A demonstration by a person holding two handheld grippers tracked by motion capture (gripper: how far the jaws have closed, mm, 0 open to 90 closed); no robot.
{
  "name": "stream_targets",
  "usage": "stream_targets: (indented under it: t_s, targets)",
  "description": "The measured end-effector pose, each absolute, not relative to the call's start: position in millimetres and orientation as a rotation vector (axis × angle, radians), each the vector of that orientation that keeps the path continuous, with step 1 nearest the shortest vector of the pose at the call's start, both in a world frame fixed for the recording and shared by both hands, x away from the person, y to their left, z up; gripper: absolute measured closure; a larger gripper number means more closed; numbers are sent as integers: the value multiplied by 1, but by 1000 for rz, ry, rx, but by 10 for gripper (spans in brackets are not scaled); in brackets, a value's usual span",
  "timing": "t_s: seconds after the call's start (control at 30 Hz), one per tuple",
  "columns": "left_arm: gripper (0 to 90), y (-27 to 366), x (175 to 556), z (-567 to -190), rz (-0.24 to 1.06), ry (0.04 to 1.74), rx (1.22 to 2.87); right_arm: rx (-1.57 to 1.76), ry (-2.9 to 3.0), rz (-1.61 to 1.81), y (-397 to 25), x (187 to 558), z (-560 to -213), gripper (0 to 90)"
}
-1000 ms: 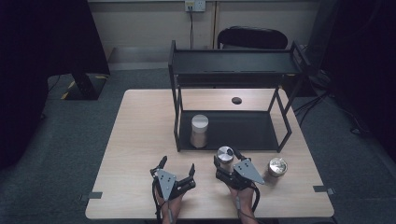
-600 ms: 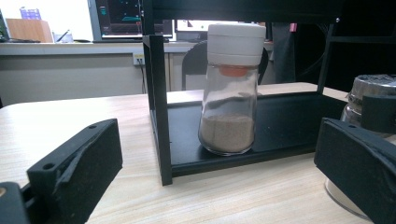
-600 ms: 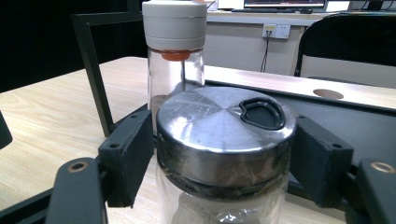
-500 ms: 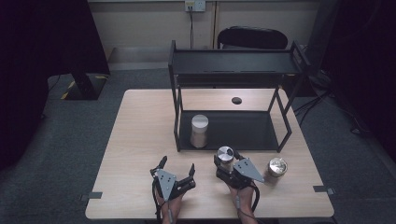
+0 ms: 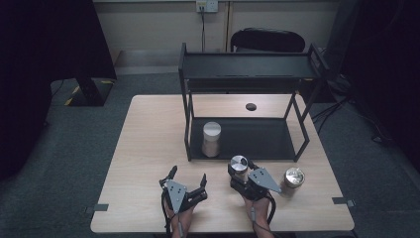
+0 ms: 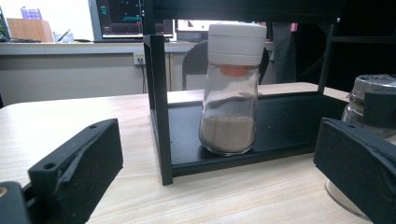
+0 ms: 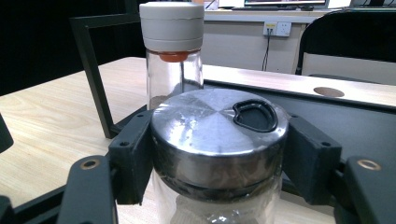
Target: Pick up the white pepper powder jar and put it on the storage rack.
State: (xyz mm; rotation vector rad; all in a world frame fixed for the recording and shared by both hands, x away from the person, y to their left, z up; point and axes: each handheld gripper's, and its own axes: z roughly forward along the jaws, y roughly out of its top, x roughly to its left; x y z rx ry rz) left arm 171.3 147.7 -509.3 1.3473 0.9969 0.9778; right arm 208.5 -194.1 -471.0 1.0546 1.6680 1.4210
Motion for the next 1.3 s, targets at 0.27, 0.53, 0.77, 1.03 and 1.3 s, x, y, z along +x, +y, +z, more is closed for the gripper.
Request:
stream_targets:
  t_s: [0.27,0.53,0.77,1.03,1.3]
  targets:
    - [9,148,171,-509,977,998,1347,1059,1664,1420,-194,208,-470,338]
    - [9,148,171,-509,976,997,1345,1054,1662,1415,-194,207,-469,346]
    - [9,148,171,-509,976,998,1346,1057,1651,1414,-194,206,-469,347]
    - [9,148,171,-509,976,998,1345,1057,1654,1421,-196,207,-469,348]
    - [9,148,171,-509,975,999,1345,1056,1655,1416,-196,206,-467,348]
